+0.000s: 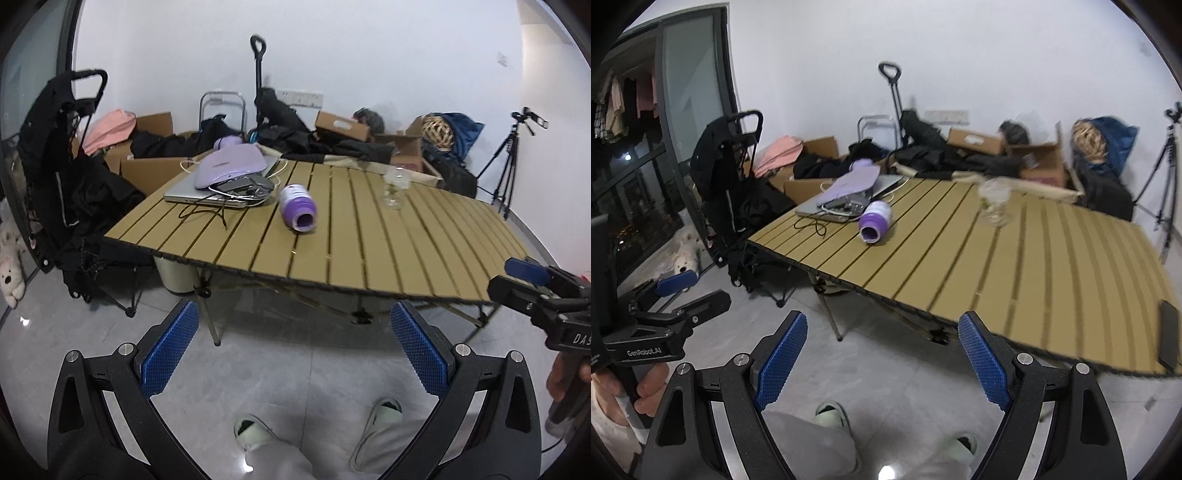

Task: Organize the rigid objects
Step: 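Move the right tool to the fallen purple bottle and close around it, then grasp the purple bottle body with the left gripper while the right tool withdraws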

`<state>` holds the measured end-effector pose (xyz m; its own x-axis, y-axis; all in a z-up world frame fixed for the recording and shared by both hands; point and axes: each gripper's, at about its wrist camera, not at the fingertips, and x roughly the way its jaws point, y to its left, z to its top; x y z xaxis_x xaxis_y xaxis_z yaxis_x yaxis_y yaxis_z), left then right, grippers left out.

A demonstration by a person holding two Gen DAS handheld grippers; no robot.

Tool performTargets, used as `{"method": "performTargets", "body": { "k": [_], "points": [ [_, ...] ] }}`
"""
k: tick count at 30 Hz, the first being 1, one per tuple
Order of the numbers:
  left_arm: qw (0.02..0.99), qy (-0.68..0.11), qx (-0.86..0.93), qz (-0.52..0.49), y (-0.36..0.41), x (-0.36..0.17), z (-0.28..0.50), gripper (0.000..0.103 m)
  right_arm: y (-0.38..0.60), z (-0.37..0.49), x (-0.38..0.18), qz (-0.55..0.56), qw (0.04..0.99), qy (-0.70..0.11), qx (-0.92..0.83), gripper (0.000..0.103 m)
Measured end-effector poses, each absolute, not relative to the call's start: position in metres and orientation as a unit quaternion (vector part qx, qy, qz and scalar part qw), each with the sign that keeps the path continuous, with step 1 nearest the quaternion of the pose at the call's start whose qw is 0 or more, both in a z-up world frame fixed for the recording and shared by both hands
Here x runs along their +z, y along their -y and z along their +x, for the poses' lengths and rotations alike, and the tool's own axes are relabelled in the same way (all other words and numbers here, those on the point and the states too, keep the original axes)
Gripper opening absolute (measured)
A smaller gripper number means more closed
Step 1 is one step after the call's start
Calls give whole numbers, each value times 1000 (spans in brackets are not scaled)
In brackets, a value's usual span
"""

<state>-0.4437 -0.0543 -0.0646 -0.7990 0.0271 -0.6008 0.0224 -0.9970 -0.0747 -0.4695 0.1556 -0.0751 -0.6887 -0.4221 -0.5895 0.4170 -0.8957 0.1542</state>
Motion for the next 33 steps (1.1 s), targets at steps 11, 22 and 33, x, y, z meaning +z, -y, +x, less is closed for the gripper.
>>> {"method": "performTargets", "body": {
  "k": [11,22,33],
  "points": [
    [-31,64,941,-330,99,-83,-562,103,-75,-655,-128,344,251,6,-905,88],
    [-60,49,936,-344,124,-99,-637,103,4,-763,-184,403,270,17,-874,71],
    [121,57,914,-384,31,-112,-730,92,-75,-720,-181,398,357,-85,-841,69]
  ]
}}
